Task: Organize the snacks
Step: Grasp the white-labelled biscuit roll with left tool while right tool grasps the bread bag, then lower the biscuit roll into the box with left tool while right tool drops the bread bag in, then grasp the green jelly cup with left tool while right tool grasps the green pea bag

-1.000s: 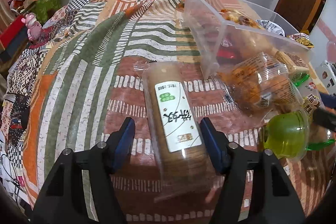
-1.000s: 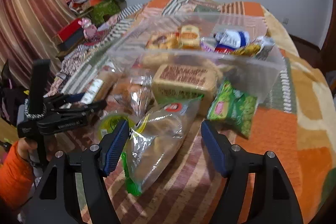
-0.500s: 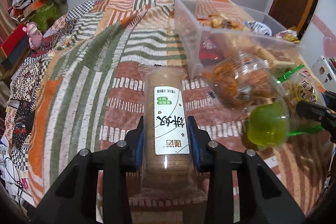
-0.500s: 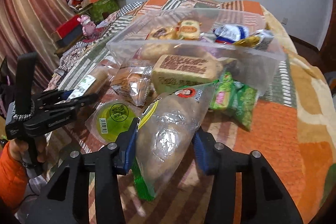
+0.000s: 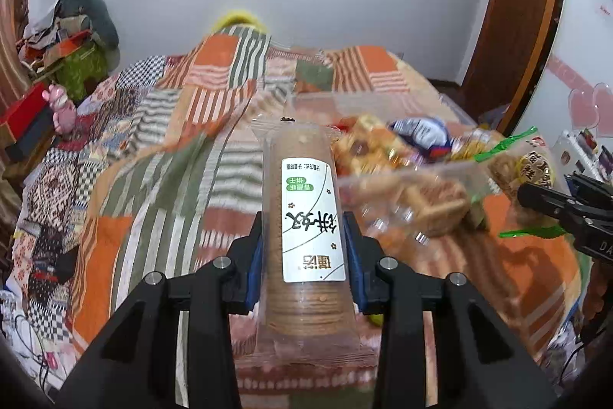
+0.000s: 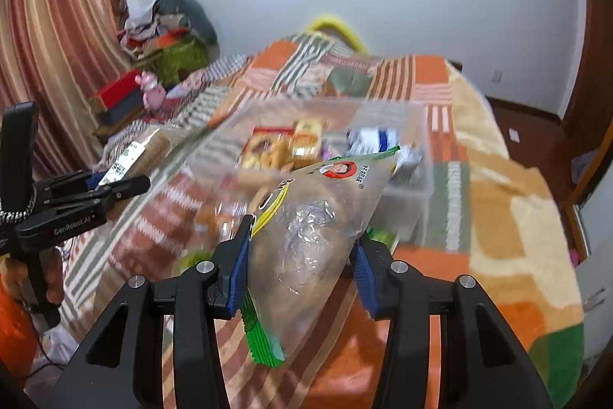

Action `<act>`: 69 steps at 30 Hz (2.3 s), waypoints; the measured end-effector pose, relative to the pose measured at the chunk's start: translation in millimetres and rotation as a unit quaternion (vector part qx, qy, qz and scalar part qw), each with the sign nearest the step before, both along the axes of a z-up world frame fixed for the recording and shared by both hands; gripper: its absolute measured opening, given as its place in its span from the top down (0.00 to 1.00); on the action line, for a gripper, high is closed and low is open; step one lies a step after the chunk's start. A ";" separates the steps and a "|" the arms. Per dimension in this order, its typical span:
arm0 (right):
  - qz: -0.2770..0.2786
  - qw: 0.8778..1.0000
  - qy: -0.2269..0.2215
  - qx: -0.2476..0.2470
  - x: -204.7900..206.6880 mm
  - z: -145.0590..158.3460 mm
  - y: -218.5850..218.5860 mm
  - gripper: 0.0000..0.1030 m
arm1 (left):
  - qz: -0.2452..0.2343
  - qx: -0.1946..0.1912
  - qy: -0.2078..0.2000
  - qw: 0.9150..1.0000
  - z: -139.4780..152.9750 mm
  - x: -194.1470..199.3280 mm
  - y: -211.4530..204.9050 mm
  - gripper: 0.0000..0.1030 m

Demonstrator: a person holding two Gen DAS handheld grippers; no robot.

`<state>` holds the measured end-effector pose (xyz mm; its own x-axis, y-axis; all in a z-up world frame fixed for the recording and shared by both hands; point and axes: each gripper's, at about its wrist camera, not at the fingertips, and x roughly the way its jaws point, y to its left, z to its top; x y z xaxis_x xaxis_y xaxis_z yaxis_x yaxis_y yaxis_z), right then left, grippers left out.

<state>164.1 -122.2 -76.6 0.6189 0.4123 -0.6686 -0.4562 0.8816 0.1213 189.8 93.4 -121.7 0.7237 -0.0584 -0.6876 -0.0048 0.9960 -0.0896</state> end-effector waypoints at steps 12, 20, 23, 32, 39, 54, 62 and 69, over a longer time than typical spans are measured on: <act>-0.015 0.999 -0.043 -0.007 48.4 17.8 15.7 0.58 | -0.017 -0.003 -0.017 1.000 12.0 58.5 -21.3 0.65; -0.011 0.999 -0.035 -0.035 83.5 1.0 33.3 0.58 | -0.011 -0.002 -0.003 1.000 -2.0 97.6 -20.5 0.65; -0.005 0.998 -0.027 -0.051 95.7 -8.5 39.0 0.58 | -0.006 -0.003 0.006 1.000 -10.2 109.4 -18.6 0.65; 0.013 0.996 -0.002 -0.088 115.9 -28.0 45.7 0.58 | -0.008 0.007 0.017 1.000 -26.5 136.9 -26.1 0.66; 0.017 0.996 0.011 -0.082 115.9 -29.6 41.0 0.55 | -0.012 0.013 0.005 1.000 -16.8 139.9 -27.9 0.69; 0.001 0.999 -0.023 -0.045 64.3 9.4 0.3 0.45 | -0.019 -0.002 0.011 1.000 5.2 79.9 -28.3 0.47; -0.013 0.999 -0.007 -0.042 37.3 2.2 -27.0 0.41 | -0.025 -0.005 0.039 0.999 -11.2 34.0 -34.4 0.40; -0.014 0.999 0.023 -0.047 21.0 -19.6 -41.1 0.41 | -0.035 -0.016 0.076 0.996 -39.9 11.8 -48.7 0.40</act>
